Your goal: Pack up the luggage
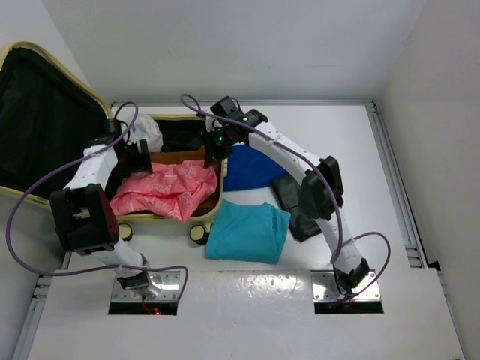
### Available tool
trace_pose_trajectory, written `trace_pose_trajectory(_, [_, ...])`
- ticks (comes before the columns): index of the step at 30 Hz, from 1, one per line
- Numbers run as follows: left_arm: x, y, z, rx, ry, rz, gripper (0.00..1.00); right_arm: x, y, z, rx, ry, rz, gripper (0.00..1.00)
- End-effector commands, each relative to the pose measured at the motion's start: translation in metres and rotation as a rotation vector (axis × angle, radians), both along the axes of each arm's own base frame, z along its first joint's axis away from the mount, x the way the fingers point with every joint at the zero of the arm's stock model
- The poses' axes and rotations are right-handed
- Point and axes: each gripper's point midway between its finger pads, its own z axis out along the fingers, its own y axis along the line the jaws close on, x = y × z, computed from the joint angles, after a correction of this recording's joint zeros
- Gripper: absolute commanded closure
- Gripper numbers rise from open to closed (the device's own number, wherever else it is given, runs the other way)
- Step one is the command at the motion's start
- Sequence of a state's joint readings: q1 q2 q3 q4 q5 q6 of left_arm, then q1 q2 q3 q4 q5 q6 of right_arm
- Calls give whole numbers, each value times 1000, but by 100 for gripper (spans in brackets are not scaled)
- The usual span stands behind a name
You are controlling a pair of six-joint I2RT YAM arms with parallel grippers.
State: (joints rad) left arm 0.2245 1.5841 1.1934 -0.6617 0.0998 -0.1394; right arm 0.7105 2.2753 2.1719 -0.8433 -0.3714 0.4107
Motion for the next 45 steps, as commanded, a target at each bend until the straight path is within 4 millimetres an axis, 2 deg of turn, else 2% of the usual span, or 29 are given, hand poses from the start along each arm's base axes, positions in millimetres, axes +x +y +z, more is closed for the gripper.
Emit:
trace_pose_trajectory(1, [6, 8, 14, 9, -63, 14, 20, 35, 27, 80, 184, -277, -14, 100])
trace_pose_trajectory(2, [5, 12, 17, 11, -72, 26, 20, 36, 30, 87, 199, -310, -3, 100])
trace_pose_trajectory(3, [7, 11, 18, 5, -83, 20, 20, 41, 37, 113, 267, -388, 1, 100])
trace_pose_trajectory(4, [6, 14, 22, 0, -94, 27, 20, 38, 35, 110, 271, -396, 5, 100])
trace_pose_trajectory(6, [12, 15, 28, 8, -126, 27, 20, 34, 36, 123, 298, -459, 30, 100])
trace_pose_trajectory(10, [16, 23, 39, 2, -200, 39, 20, 41, 33, 103, 264, -507, 52, 100])
trace_pose_trajectory(11, [18, 23, 44, 7, -217, 38, 20, 38, 27, 86, 226, -500, 71, 100])
trace_pose_trajectory(13, [20, 27, 49, 13, -243, 36, 20, 42, 18, 77, 197, -518, 58, 100])
trace_pose_trajectory(14, [20, 28, 49, 19, -243, 29, 20, 38, 10, 56, 148, -519, 98, 100])
trace_pose_trajectory(16, [20, 28, 47, 25, -244, 21, 20, 39, -1, 45, 79, -545, 117, 100])
trace_pose_trajectory(18, [21, 31, 52, 36, -263, 4, 17, 37, -15, 25, 22, -528, 117, 91])
trace_pose_trajectory(19, [21, 30, 56, 41, -276, -14, 17, 39, -20, 19, -7, -531, 108, 82])
trace_pose_trajectory(20, [23, 23, 63, 7, -312, -64, 16, 40, -23, 17, -18, -531, 104, 57])
trace_pose_trajectory(21, [23, 20, 69, -8, -337, -112, 14, 45, -26, 18, -22, -531, 89, 47])
trace_pose_trajectory(23, [15, -7, 88, -58, -413, -325, 14, 52, -32, 30, -10, -509, 38, 32])
trace_pose_trajectory(24, [5, -18, 91, -79, -416, -392, 14, 57, -28, 54, 27, -526, 22, 31])
trace_pose_trajectory(25, [0, -25, 98, -81, -437, -445, 14, 55, -25, 66, 70, -496, -3, 30])
trace_pose_trajectory(26, [-8, -30, 111, -43, -478, -519, 14, 60, -31, 78, 91, -490, -30, 30])
trace_pose_trajectory(28, [-27, -47, 110, -43, -467, -621, 18, 49, -26, 119, 205, -468, -32, 34])
trace_pose_trajectory(29, [-37, -55, 108, -28, -455, -645, 19, 46, -27, 131, 256, -461, -13, 42])
trace_pose_trajectory(31, [-56, -59, 98, -23, -408, -670, 26, 25, -26, 152, 329, -442, 52, 55])
trace_pose_trajectory(32, [-65, -62, 87, -14, -379, -696, 28, 10, -22, 152, 355, -406, 107, 69])
trace_pose_trajectory(34, [-80, -64, 83, -7, -358, -697, 39, -9, -16, 159, 395, -389, 204, 80])
trace_pose_trajectory(35, [-87, -64, 74, -9, -329, -687, 43, -25, -15, 148, 376, -323, 251, 90])
trace_pose_trajectory(36, [-91, -63, 70, -9, -316, -682, 53, -35, -10, 145, 398, -282, 301, 93])
trace_pose_trajectory(38, [-92, -64, 73, -7, -324, -676, 61, -52, -2, 138, 385, -246, 359, 98])
trace_pose_trajectory(39, [-94, -63, 72, -12, -310, -663, 63, -60, -1, 125, 361, -199, 380, 100])
trace_pose_trajectory(41, [-94, -62, 71, -14, -303, -648, 64, -75, 10, 112, 342, -221, 479, 100])
trace_pose_trajectory(45, [-93, -56, 68, -22, -235, -632, 74, -101, 13, 75, 265, -198, 629, 100])
